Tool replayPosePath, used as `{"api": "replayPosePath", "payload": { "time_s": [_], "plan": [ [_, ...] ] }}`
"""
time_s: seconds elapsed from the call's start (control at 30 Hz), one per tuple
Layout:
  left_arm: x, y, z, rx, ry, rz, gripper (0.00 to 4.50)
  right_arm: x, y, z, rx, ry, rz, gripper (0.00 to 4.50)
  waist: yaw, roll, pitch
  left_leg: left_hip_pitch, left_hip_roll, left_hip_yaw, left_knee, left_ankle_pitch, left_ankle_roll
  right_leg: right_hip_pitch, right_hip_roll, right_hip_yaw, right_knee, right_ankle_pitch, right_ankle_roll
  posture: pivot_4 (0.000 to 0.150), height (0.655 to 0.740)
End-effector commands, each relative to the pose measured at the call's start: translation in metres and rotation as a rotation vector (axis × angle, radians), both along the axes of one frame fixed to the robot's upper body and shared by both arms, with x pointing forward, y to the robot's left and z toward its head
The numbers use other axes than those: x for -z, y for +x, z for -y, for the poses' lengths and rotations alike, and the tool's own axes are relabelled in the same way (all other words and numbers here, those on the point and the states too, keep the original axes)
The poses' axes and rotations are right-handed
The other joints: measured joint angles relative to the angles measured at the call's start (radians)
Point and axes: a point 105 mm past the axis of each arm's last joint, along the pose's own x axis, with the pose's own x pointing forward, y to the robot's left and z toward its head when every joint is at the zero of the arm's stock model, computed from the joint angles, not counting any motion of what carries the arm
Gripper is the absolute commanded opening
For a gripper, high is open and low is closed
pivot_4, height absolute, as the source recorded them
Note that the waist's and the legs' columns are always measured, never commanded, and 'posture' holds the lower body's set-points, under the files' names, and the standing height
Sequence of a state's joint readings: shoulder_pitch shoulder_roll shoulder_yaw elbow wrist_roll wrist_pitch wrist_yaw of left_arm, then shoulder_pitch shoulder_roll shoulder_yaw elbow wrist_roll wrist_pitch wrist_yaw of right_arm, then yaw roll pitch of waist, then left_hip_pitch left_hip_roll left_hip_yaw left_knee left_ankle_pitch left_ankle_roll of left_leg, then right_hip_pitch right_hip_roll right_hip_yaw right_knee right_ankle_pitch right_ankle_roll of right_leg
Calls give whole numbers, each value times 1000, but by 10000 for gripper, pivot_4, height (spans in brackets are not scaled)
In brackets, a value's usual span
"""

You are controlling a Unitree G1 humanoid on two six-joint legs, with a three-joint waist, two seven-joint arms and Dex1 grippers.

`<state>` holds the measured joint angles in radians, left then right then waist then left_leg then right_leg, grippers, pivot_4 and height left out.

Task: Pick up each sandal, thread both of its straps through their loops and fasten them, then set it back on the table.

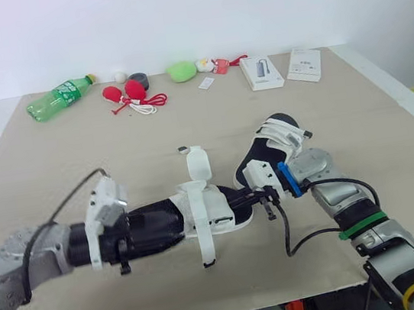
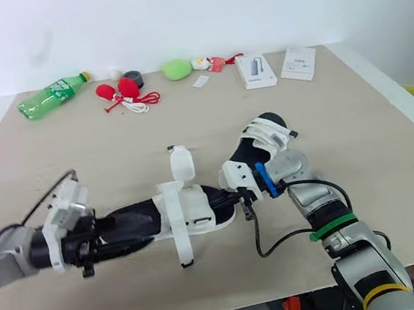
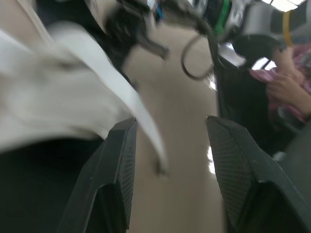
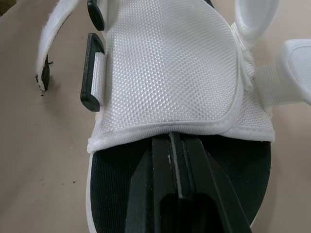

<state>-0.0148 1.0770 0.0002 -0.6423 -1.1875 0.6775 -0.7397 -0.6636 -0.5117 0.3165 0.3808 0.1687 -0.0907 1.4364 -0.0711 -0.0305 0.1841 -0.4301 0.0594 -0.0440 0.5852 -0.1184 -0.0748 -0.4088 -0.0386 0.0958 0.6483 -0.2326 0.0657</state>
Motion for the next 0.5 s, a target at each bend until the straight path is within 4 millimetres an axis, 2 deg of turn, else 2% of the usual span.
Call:
{"api": "replayPosePath", "payload": {
  "time_s": [0.03,0.3,0.5],
  "plan": [
    [18,0,7,-17,51,-1,22952,8,1,3,7,-46,-10,0,0,0,0,0,0,0,1,-1,-1,-2,0,0,-1,0,0,1500,7400],
    [45,17,22,-79,78,23,22952,8,-1,5,9,-51,-8,0,-2,-1,0,0,-2,0,2,-1,-2,-1,-1,2,-3,0,0,1500,7400],
    [48,19,33,-55,25,-5,22952,7,-1,6,15,-54,-6,0,-2,-1,-1,-1,-2,0,2,-2,-2,1,0,1,-2,0,0,1500,7400]
  ]
}}
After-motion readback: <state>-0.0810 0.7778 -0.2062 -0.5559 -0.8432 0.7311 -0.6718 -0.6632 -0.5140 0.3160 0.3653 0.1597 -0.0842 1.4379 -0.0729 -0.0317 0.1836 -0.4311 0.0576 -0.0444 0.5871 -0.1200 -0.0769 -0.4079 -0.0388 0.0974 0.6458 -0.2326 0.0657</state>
